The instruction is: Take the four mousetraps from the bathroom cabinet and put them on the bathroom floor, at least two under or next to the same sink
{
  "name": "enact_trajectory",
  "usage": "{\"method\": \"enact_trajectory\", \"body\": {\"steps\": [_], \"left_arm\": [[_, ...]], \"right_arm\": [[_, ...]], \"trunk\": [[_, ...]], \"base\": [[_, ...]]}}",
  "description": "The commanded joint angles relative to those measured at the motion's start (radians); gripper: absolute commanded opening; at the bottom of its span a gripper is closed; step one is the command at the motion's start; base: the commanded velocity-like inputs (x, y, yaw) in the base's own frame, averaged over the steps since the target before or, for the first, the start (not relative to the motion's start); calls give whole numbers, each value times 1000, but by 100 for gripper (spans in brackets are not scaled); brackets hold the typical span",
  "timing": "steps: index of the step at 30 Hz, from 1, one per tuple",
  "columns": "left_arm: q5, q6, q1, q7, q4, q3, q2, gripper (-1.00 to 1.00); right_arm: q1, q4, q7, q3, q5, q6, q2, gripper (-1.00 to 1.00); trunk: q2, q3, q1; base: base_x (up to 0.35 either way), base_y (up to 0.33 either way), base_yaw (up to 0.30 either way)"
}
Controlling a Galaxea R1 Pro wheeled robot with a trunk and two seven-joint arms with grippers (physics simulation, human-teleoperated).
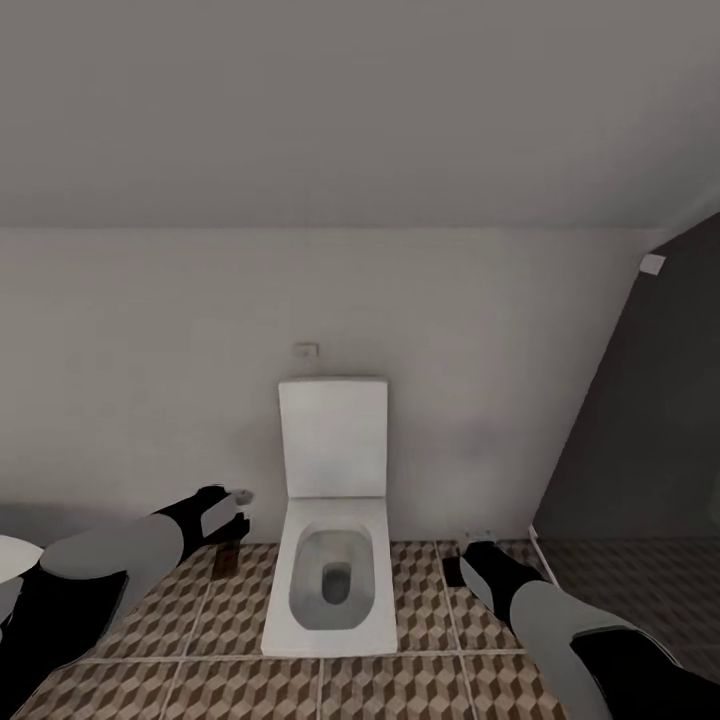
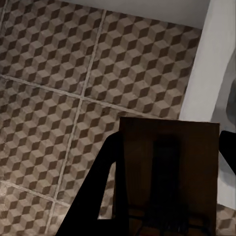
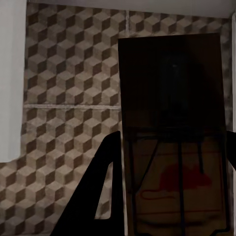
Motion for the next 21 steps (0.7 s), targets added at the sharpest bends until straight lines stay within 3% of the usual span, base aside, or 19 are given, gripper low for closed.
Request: {"method": "enact_trajectory", "body": {"steps": [1,6,10,16,21], "left_arm": [[6,0,0,8,-5,-2,5,-100],[4,-1,9,8,-4,-2,13,-100],[3,-1,14,8,-5,-6,21,-100],[5,-3,20,9,-4,-66,31,-100],[4,-4,38,9,-5,-82,40,-100]], "right_arm": [[0,-2,-2,8,-7,5,0,-100],[0,-2,37,12,-6,4,-2,-100],[0,-1,52,37,-6,3,-4,-100],[1,-2,55,57,-6,3,-5,-100],[0,-2,55,58,-6,3,-4,-100]], "trunk": [[-8,-4,4],[-43,-20,23],[-71,-33,38],[-113,-51,61],[-148,-67,81]], "base": [[0,0,0],[0,0,0],[0,0,0],[0,0,0],[0,0,0]]}}
